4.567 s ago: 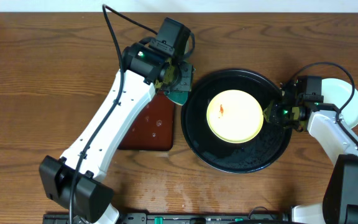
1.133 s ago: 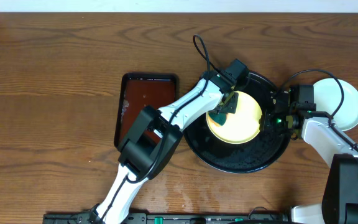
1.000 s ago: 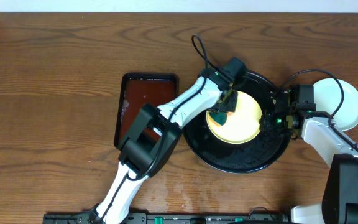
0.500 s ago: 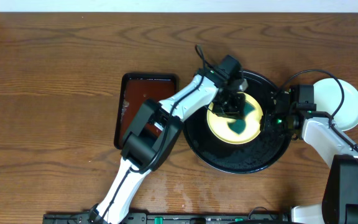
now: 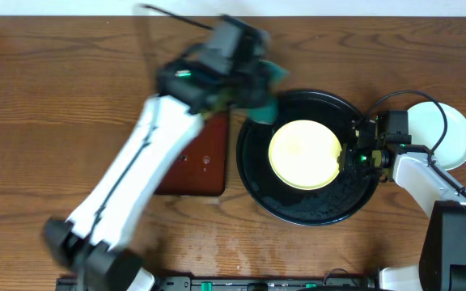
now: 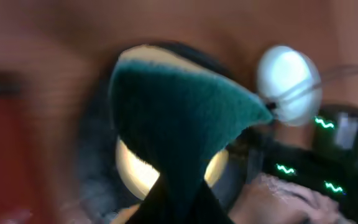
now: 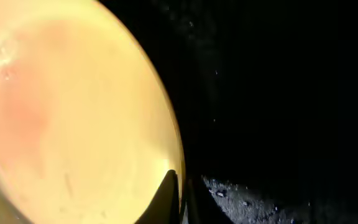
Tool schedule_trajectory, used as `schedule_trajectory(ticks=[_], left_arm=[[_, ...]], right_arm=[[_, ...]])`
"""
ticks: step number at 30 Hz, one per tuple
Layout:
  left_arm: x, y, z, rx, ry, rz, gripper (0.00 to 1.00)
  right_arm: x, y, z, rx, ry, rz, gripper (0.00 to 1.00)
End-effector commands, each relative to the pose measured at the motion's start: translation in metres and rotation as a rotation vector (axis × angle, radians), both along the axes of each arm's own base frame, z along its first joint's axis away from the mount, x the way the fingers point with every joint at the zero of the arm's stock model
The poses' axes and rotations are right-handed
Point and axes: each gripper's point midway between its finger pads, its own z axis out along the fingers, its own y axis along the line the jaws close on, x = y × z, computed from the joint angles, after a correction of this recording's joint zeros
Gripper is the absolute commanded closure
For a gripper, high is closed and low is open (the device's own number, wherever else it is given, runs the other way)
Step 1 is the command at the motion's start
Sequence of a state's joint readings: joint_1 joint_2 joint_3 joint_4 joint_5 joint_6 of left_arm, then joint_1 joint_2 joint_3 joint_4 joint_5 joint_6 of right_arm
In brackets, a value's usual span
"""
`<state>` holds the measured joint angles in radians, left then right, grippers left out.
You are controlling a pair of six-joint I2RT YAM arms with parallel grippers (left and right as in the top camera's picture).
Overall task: Clean dirty plates on tray and stack at the side
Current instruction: 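Return the sponge with the left gripper to above the small tray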
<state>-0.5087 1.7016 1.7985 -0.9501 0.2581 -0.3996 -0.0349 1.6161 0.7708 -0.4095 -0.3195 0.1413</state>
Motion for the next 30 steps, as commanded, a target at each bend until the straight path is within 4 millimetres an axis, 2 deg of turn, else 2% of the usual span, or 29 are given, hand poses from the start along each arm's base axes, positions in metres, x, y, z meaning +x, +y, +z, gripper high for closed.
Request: schedule_trajectory(ticks=[1, 4, 6, 9, 16, 19, 20, 25, 30], left_arm=[[0.015, 0.089, -0.011, 0.329, -0.052, 0.262, 0.92], [0.000, 0.135, -0.023, 0.461, 0.040, 0.334, 0.92], [-0.010, 0.152, -0.035, 0.499, 0.112, 0.350, 0.92], [-0.019, 0.166, -0.054, 0.536, 0.183, 0.363, 0.92], [-0.025, 0.171, -0.100, 0.566, 0.237, 0.358, 0.92], [-0.025, 0.172, -0.111, 0.570, 0.243, 0.357, 0.92], [-0.026, 0.172, -0.113, 0.570, 0.244, 0.357, 0.92], [-0.026, 0.172, -0.116, 0.575, 0.245, 0.349, 0.92], [-0.026, 0.172, -0.116, 0.587, 0.240, 0.317, 0.92]], right_arm=[[-0.001, 0.001, 0.001, -0.007, -0.004, 0.011, 0.89], [-0.001, 0.001, 0.001, -0.007, -0.004, 0.011, 0.90], [-0.001, 0.001, 0.000, -0.007, -0.002, 0.011, 0.90], [-0.003, 0.001, -0.001, -0.007, 0.003, 0.011, 0.90], [-0.004, 0.001, -0.005, -0.007, -0.010, 0.010, 0.91], [-0.003, 0.001, -0.005, -0.007, -0.014, 0.010, 0.96], [-0.003, 0.001, -0.005, -0.007, -0.014, 0.010, 0.99], [0.004, 0.002, 0.000, 0.014, -0.036, -0.017, 0.99], [0.028, 0.002, 0.026, 0.019, -0.081, -0.029, 0.99]])
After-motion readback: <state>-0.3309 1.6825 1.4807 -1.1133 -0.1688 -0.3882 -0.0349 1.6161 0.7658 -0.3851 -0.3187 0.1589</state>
